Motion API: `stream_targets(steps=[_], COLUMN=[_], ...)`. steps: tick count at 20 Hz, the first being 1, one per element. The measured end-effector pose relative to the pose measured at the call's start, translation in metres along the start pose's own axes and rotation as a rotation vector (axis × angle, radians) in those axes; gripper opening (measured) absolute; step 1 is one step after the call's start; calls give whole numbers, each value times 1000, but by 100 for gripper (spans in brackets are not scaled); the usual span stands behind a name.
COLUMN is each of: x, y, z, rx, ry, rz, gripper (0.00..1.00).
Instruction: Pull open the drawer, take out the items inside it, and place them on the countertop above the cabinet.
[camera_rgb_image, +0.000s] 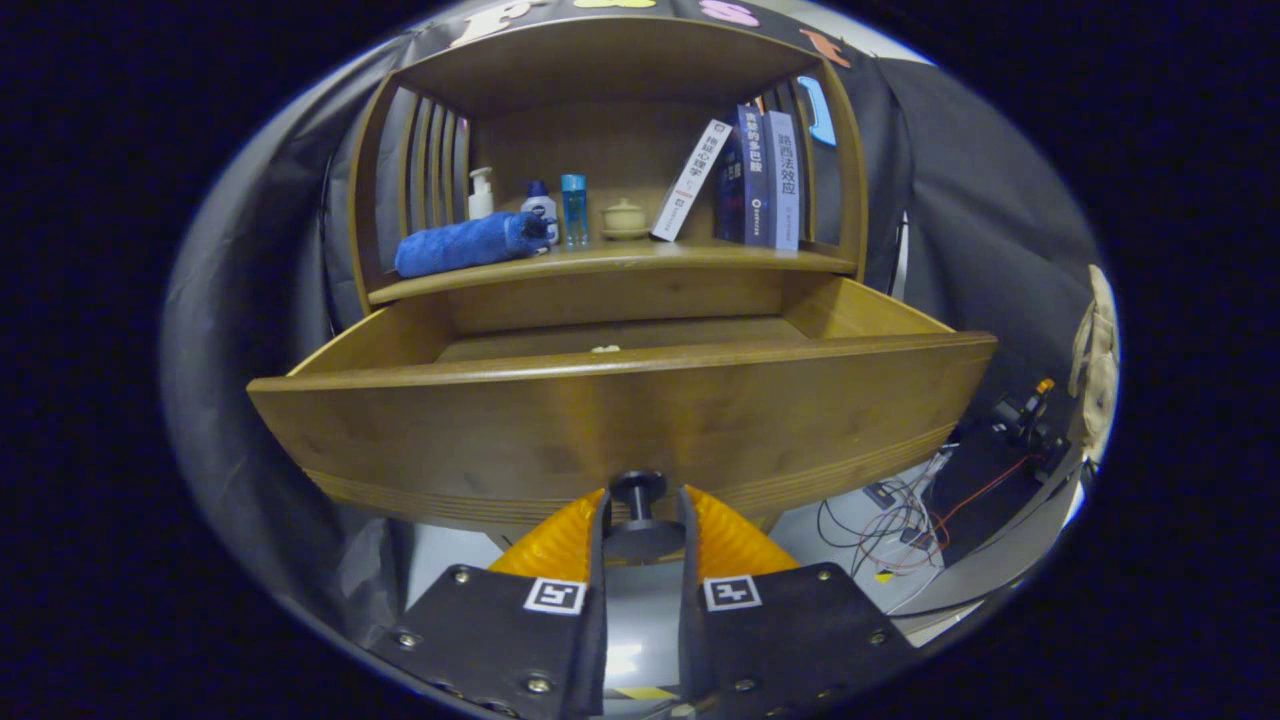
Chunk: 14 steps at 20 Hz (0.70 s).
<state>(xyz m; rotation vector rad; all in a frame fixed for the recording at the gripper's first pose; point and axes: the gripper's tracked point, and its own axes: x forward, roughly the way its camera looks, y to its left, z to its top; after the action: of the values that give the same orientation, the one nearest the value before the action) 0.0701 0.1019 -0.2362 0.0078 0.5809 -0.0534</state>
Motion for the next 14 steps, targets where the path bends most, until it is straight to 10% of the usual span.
stream_targets(steps=[7,12,14], x=[0,-9,-16], y=[0,12,14], z=[1,6,20], rx=[-16,0,-2], ry=[-22,-40,-84], rz=[9,62,65], gripper=[30,66,66])
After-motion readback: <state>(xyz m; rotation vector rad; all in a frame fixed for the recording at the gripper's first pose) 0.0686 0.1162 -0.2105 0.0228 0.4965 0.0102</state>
